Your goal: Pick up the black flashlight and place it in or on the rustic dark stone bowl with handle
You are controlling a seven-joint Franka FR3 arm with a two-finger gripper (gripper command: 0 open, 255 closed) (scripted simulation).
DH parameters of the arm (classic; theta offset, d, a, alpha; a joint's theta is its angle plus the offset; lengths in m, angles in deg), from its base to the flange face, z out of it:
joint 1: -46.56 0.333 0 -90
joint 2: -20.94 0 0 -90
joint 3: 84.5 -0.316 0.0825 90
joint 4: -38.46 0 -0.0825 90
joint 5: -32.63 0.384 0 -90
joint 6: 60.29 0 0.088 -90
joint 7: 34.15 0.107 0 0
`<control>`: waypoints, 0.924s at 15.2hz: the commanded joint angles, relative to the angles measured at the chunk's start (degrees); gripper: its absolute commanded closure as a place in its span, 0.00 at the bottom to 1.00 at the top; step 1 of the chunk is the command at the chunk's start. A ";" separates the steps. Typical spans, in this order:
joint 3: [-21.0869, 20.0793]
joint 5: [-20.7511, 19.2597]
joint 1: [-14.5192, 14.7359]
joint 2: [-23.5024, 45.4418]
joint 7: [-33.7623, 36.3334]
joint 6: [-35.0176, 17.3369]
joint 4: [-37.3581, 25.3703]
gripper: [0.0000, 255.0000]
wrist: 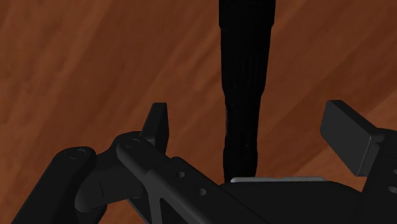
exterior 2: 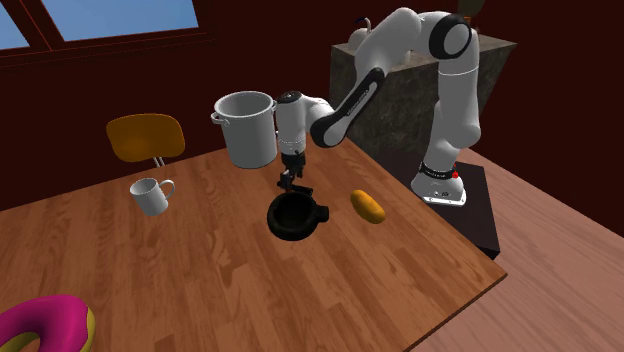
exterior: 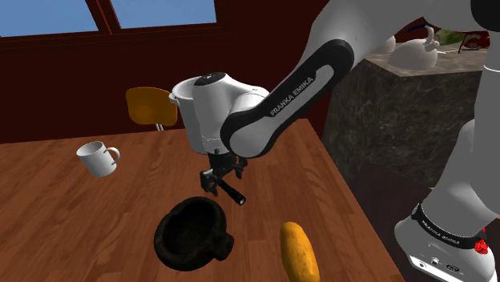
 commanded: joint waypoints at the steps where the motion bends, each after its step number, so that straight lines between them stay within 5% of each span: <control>1: 0.22 -0.54 0.19 0.99 0.40 -1.30 0.35 0.00; 10: 0.29 -0.70 0.25 1.29 0.50 -1.65 0.43 0.00; 11: 0.29 -0.70 0.25 1.29 0.50 -1.65 0.43 1.00; 14: 0.29 -0.70 0.25 1.29 0.50 -1.65 0.42 1.00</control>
